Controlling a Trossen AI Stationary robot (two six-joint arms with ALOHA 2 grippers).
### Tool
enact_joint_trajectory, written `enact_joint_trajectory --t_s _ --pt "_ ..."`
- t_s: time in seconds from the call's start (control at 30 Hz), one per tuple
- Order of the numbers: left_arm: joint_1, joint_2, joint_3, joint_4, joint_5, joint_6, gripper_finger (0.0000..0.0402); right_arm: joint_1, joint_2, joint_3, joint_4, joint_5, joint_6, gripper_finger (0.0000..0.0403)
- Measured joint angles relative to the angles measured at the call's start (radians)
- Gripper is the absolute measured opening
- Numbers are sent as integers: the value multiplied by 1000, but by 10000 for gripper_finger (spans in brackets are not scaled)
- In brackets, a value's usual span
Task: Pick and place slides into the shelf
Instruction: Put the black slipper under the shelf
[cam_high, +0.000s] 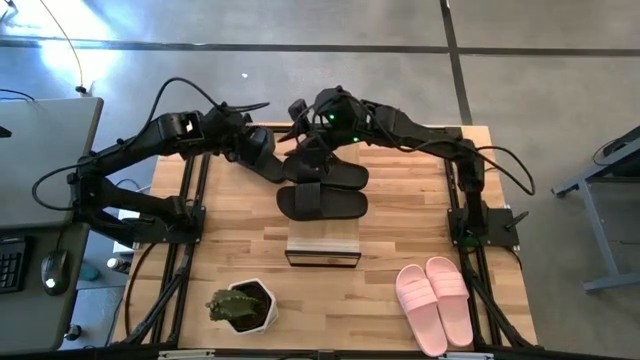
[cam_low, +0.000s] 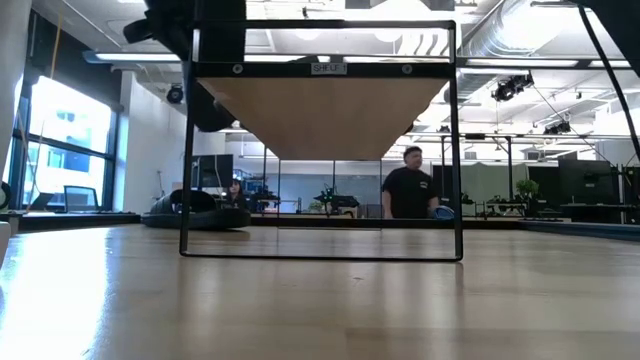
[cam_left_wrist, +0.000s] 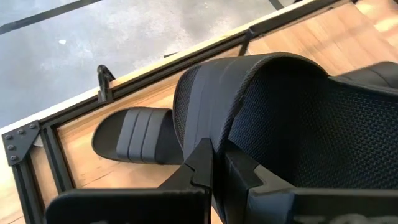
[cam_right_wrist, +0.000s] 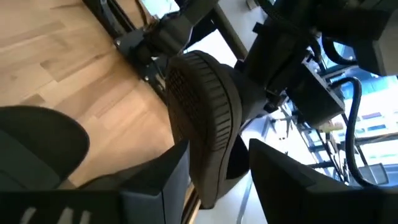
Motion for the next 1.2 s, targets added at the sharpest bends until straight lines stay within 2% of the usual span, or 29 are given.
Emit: enact_joint_trajectory --t_s 0.2,0.33,0.87,1.2 --pt "-35 0 0 2 0 -6 0 6 0 -2 84 -121 62 156" --pt "-58 10 0 12 -1 -12 0 10 10 -2 113 -153 81 156" --pt "-83 40 -1 34 -1 -9 0 52 53 -2 46 -126 107 156" --pt "-83 40 -1 37 0 -6 0 64 53 -2 44 -152 143 156"
